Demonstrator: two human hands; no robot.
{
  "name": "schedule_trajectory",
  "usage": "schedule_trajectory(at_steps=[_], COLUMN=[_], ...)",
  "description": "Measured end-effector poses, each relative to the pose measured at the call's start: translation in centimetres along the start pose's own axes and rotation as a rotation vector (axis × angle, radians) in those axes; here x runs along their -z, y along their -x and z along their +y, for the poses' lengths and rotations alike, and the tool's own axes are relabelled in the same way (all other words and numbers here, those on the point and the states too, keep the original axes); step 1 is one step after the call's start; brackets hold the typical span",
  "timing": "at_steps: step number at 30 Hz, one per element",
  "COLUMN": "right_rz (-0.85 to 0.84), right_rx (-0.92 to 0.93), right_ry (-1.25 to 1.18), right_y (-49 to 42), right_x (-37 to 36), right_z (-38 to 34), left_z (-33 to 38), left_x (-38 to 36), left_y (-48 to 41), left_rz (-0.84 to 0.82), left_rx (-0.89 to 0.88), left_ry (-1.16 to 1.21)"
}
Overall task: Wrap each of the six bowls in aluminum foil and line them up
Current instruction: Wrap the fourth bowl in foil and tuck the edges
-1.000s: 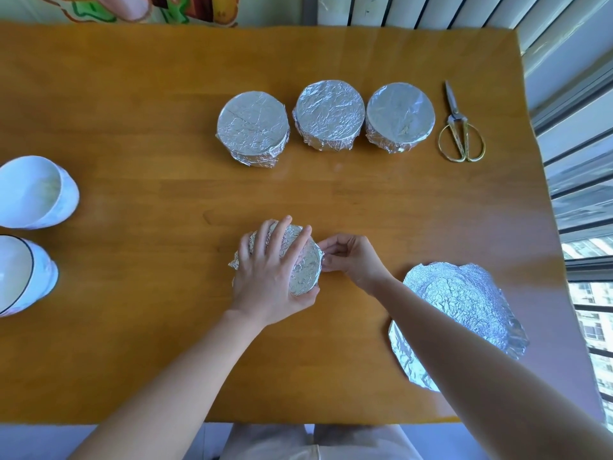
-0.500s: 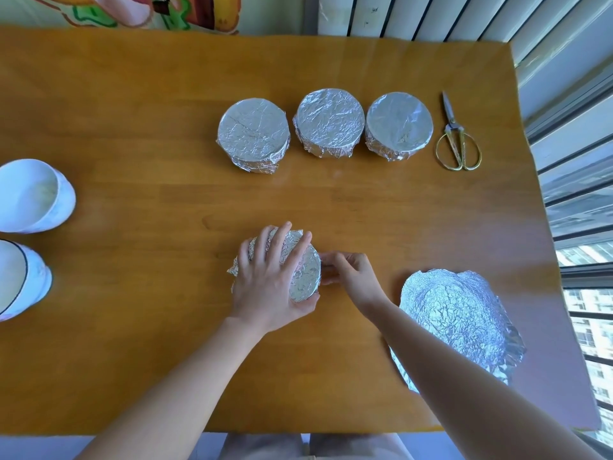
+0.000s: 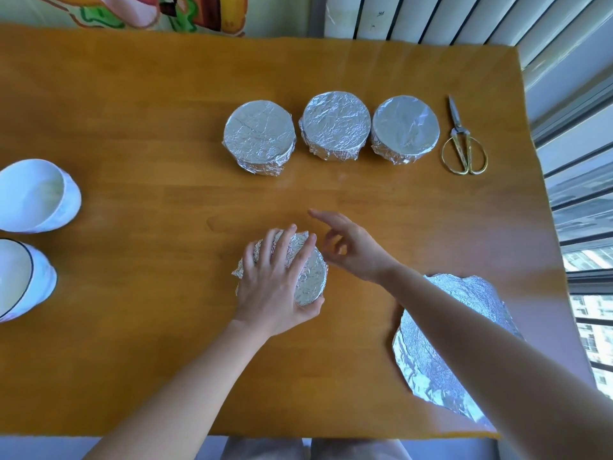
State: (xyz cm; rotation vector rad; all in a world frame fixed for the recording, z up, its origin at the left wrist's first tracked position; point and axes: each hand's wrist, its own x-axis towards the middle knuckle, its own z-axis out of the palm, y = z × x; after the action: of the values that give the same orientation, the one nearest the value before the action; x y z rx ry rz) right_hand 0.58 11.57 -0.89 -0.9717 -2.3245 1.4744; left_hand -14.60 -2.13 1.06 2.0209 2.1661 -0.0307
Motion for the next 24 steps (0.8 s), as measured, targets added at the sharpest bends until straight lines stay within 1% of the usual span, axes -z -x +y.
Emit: schedule_trajectory(at_steps=[3,11,13,16,17,18,21,22,23,24], right_rz=[-0.030,0.064,0.062,-0.016,0.001,0.068,0.361,0.399,0.388,0.343], right_rx=[0.010,-0.038,-0.103,-0.278,-0.333,-0.376,-0.417,-0.422,-0.438,-0.471], right_ry=[0.064,-0.082,-0.152,-0.371,-0.414,-0.425,-0.350,-0.376,-0.439,-0.520], right_y=[-1.1,0.1,0.3,1.0,1.4,1.9,3.8,4.3,4.8,5.1], right_x=[-0.2,-1.2,-1.4,-1.3,-1.4,-1.6,-2.5,-2.9,-3.3,-3.6], right_z=[0.0,0.2,0.1,-0.5,-0.7,-0.8,-1.4,-1.8,-2.3,-2.9], left_z=[0.0,0.0,0.0,0.1,0.1,0.2,0.3,0.4,0.5,0.7], left_x=[0.0,-0.1,-0.1,0.0,0.0,0.0,-0.1,-0.1,-0.2,-0.1], left_y=[0.0,-0.1,-0.1,-0.1,-0.1,0.0,0.0,0.0,0.0,-0.1], left_rz=[0.002,-0.004,-0.002,0.004,0.004,0.000,-0.015,-0.023,-0.030,-0.033], left_rx=[0.001,0.010,0.014,0.017,0.017,0.015,0.033,0.047,0.065,0.087], left_ry=[0.002,0.013,0.012,0.016,0.018,0.021,0.030,0.032,0.035,0.044])
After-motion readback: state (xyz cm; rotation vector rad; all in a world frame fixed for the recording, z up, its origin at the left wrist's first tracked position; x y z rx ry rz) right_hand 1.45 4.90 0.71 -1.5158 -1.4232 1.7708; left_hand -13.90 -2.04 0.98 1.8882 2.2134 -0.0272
